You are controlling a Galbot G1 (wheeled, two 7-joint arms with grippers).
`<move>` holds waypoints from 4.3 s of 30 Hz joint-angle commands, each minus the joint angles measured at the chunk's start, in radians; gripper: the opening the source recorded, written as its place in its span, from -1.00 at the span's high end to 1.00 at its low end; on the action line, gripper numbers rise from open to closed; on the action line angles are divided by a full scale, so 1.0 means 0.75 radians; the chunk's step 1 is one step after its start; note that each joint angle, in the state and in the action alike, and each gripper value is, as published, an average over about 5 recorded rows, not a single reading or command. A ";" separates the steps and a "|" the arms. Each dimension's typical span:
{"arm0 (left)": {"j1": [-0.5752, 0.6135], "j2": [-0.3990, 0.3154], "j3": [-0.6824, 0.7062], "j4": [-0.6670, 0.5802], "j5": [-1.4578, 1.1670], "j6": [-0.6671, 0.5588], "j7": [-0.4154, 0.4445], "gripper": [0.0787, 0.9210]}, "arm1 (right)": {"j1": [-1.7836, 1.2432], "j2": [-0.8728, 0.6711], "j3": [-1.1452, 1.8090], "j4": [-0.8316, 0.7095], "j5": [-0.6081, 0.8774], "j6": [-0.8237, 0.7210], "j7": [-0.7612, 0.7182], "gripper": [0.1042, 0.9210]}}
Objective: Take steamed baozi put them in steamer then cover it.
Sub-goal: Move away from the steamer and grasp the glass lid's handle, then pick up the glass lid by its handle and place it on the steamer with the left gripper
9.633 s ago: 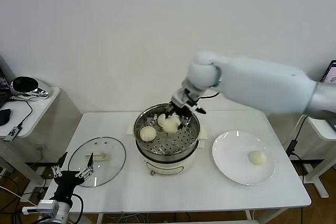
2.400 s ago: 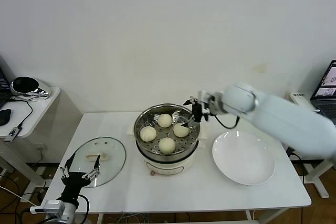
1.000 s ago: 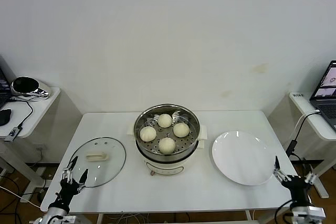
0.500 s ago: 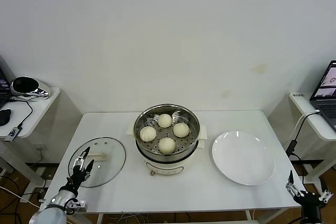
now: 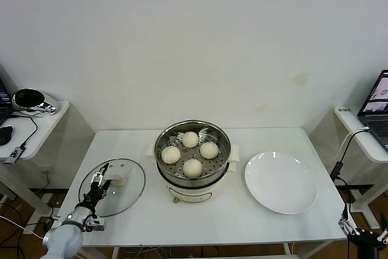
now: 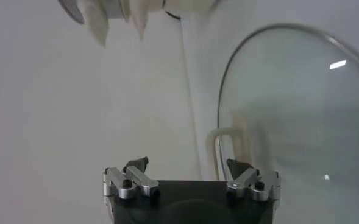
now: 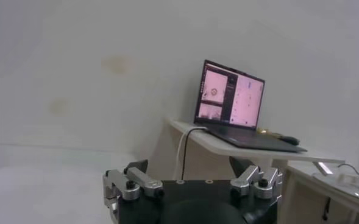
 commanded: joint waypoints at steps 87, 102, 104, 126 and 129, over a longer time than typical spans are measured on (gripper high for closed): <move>-0.576 -0.219 0.917 -0.573 -0.046 0.981 0.644 0.84 | 0.070 0.037 -0.226 -0.054 -0.301 0.028 -0.048 -0.76; -0.531 -0.274 0.867 -0.478 0.019 0.938 0.621 0.84 | 0.068 0.039 -0.243 -0.064 -0.310 0.032 -0.049 -0.76; -0.525 -0.282 0.866 -0.482 0.020 0.937 0.618 0.84 | 0.067 0.039 -0.245 -0.064 -0.311 0.032 -0.049 -0.76; -0.490 -0.320 0.857 -0.480 0.050 0.911 0.593 0.84 | 0.069 0.037 -0.253 -0.076 -0.314 0.039 -0.049 -0.76; -0.491 -0.328 0.858 -0.480 0.050 0.911 0.591 0.84 | 0.070 0.038 -0.256 -0.077 -0.316 0.039 -0.049 -0.76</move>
